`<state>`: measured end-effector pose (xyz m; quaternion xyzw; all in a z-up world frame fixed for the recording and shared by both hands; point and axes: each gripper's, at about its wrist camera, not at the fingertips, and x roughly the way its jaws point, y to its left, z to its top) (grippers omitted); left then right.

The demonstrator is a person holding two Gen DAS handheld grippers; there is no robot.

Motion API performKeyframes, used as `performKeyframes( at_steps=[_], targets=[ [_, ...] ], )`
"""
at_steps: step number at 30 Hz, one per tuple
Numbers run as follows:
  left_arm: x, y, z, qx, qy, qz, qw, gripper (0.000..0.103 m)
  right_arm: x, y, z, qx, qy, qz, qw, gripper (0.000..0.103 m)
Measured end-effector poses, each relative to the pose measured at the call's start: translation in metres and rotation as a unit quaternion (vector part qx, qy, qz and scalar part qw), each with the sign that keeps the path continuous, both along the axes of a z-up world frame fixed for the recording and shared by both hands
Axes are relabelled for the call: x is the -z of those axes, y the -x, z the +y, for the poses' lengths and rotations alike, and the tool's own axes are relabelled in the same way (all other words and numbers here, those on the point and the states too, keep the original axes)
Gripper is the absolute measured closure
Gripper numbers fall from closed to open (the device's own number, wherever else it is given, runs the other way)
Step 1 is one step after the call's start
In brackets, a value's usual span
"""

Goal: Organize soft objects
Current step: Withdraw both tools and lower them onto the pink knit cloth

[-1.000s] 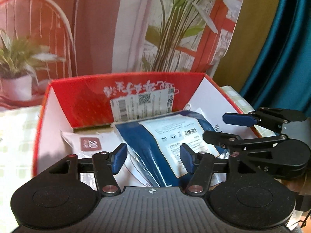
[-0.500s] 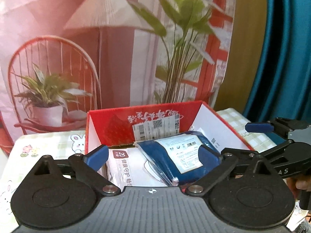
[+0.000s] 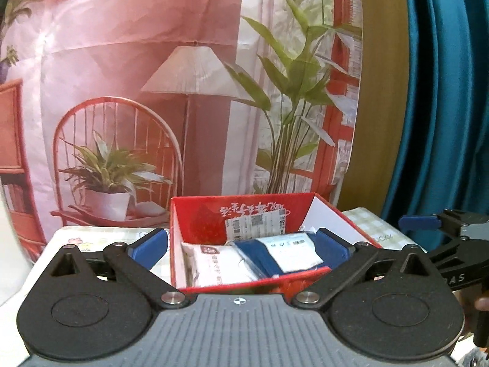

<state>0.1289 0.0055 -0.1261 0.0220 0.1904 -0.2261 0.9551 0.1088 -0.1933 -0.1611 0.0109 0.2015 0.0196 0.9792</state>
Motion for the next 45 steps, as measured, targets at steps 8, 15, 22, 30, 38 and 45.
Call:
performKeyframes(
  at_steps=[8,15,22,30,38,45],
  targets=[
    [0.01,0.035,0.014,-0.009,-0.003,0.014,0.9999,0.0,0.013,0.044,0.016,-0.01,-0.018,-0.017,1.0,0.0],
    [0.027,0.068,0.027,-0.021,-0.018,0.022,0.9994,0.0,0.035,0.08,0.012,0.006,-0.032,-0.003,0.999,0.0],
    [0.053,0.086,0.037,-0.015,-0.027,0.069,0.9972,0.0,0.06,0.105,0.002,0.02,-0.042,0.031,0.998,0.0],
    [0.081,0.095,0.046,-0.015,-0.035,0.141,0.9893,0.0,0.079,0.114,0.016,0.018,-0.016,0.102,0.995,0.0],
    [0.095,0.089,0.051,-0.016,-0.025,0.184,0.9824,0.0,0.09,0.121,0.016,0.012,-0.044,0.142,0.989,0.001],
    [0.111,0.083,0.047,-0.008,-0.018,0.231,0.9728,0.001,0.101,0.114,0.023,-0.016,-0.047,0.178,0.983,0.006]
  ],
)
